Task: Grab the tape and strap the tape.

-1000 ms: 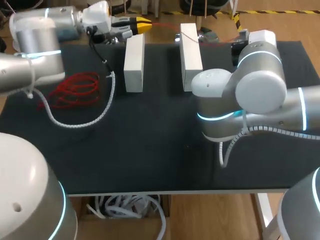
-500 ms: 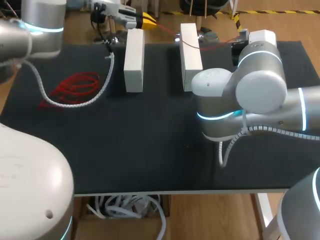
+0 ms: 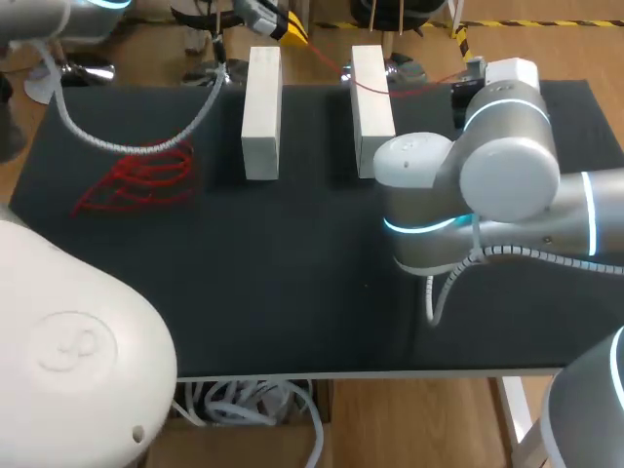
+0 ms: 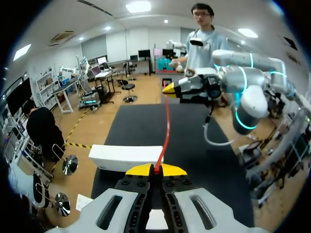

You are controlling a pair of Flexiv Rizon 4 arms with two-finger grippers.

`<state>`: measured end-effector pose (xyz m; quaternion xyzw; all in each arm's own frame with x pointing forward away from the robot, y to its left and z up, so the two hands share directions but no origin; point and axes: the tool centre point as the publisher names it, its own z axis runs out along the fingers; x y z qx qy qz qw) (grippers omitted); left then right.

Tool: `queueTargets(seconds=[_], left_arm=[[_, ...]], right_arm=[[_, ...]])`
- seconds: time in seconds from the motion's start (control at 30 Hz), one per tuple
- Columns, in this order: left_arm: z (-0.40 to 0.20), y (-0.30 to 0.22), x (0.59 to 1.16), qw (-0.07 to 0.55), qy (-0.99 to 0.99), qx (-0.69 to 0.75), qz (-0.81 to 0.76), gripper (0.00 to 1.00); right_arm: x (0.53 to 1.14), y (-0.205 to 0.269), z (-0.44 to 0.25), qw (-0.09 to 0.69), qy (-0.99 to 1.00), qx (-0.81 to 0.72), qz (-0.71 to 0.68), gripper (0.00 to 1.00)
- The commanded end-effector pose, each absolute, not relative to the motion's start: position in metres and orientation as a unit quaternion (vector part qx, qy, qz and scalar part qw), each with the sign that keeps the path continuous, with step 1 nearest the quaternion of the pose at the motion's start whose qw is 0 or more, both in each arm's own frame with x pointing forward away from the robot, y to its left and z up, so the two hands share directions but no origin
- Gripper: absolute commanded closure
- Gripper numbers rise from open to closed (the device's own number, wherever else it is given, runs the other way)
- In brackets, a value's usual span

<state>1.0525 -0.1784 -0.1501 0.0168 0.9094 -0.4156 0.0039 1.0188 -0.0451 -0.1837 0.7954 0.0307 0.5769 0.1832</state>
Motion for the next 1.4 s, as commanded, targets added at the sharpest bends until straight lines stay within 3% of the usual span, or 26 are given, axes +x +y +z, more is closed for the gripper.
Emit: queueTargets(seconds=[0.03,1.3,1.4], left_arm=[[-0.146,-0.186,1.057,0.009,0.959,0.020,-0.281,1.00],[-0.145,-0.198,1.045,-0.014,0.961,0.031,-0.274,1.00],[-0.145,-0.198,1.045,-0.014,0.961,0.031,-0.274,1.00]], right_arm=[[1.019,-0.046,-0.181,0.182,0.032,0.797,0.575,1.00],[1.019,-0.046,-0.181,0.182,0.032,0.797,0.575,1.00],[1.015,-0.041,-0.181,0.217,0.065,0.765,0.602,1.00]])
